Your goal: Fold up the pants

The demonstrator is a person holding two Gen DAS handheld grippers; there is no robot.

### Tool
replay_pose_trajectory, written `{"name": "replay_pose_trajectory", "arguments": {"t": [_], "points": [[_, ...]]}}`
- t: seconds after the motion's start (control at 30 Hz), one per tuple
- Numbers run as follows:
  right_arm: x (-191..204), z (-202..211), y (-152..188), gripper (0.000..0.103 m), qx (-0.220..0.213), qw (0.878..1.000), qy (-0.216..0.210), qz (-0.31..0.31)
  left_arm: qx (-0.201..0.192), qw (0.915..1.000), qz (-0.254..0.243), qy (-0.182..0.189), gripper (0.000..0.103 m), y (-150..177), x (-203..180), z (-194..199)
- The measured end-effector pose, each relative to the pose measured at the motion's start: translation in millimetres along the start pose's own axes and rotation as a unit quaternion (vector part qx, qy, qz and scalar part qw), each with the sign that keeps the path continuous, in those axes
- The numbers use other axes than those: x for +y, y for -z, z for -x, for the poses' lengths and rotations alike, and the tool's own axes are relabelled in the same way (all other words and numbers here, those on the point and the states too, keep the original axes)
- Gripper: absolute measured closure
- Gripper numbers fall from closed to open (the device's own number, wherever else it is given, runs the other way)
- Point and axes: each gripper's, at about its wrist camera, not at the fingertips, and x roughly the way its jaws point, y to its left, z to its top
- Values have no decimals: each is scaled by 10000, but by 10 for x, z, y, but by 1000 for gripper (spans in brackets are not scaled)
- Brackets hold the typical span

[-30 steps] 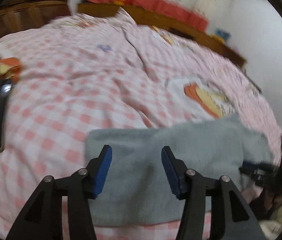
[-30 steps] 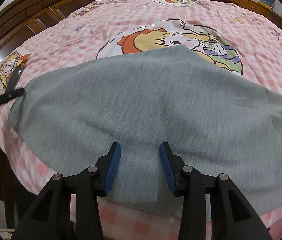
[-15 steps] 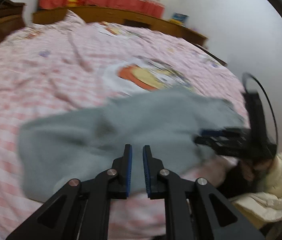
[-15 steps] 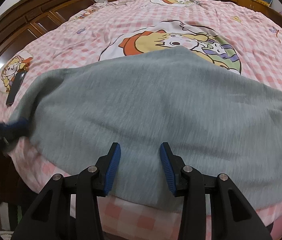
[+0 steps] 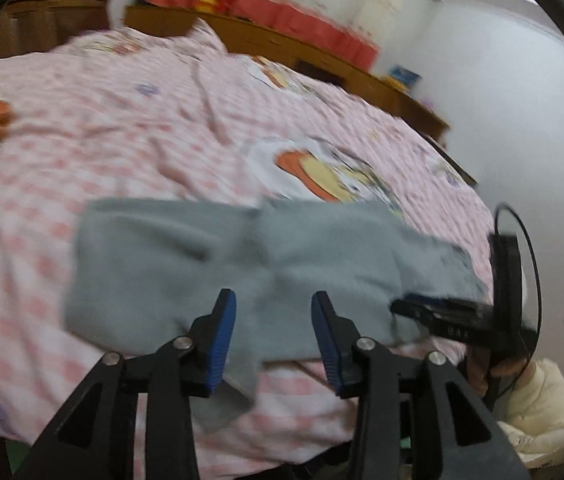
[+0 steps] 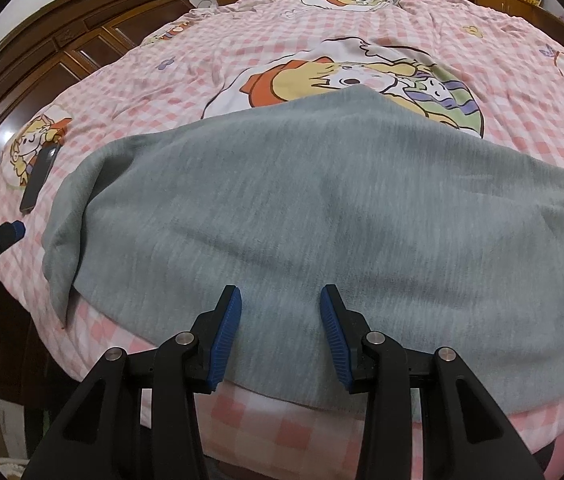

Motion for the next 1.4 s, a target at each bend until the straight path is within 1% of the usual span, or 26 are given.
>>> {"name": "replay_pose_trajectory", "arguments": {"t": [0.07,0.13,0.27,0.37,0.47,0.57,0.63,0.7,0.83,0.9,1.0,1.1,1.17,1.27,1.4], "points": [[1,1,2,61,0,10000,-3,1,-72,9997,79,-202,57,-14,106,29],[2,-3,5,61,7,10000,-4,3,32,9990,195,-408,57,-12,190,-44],[-4,-41,17,61,10,10000,-16,-4,295,9974,463,-468,57,84,279,-290],[-2,-37,18,61,10,10000,-11,1,310,9961,555,-606,57,153,279,-404],[-3,-46,25,61,-7,10000,-16,-4,176,9968,535,-562,58,189,187,-395],[-1,-57,31,60,-19,10000,-20,-8,-14,9990,275,-341,57,219,28,-334],[6,-54,42,60,-39,10000,-28,6,30,9997,143,-217,57,239,-58,-349],[7,-56,46,60,-47,10000,-44,14,115,9997,94,-189,57,265,-105,-394],[-6,-54,52,61,-64,9999,-85,10,96,9990,188,-393,57,317,-99,-407],[-10,-55,59,60,-79,9999,-89,15,37,9983,219,-546,57,342,-51,-387],[-7,-58,61,60,-80,9999,-82,21,94,9972,303,-675,58,356,61,-400],[-4,-58,64,60,-80,9999,-71,31,49,9969,478,-629,58,360,149,-399],[1,-64,63,60,-78,9999,-66,34,35,9971,540,-532,58,350,192,-420],[6,-69,68,60,-82,9999,-47,57,-14,9984,512,-248,64,313,218,-448],[12,-79,65,60,-81,9999,-19,104,-118,9971,749,116,65,263,269,-479]]}}
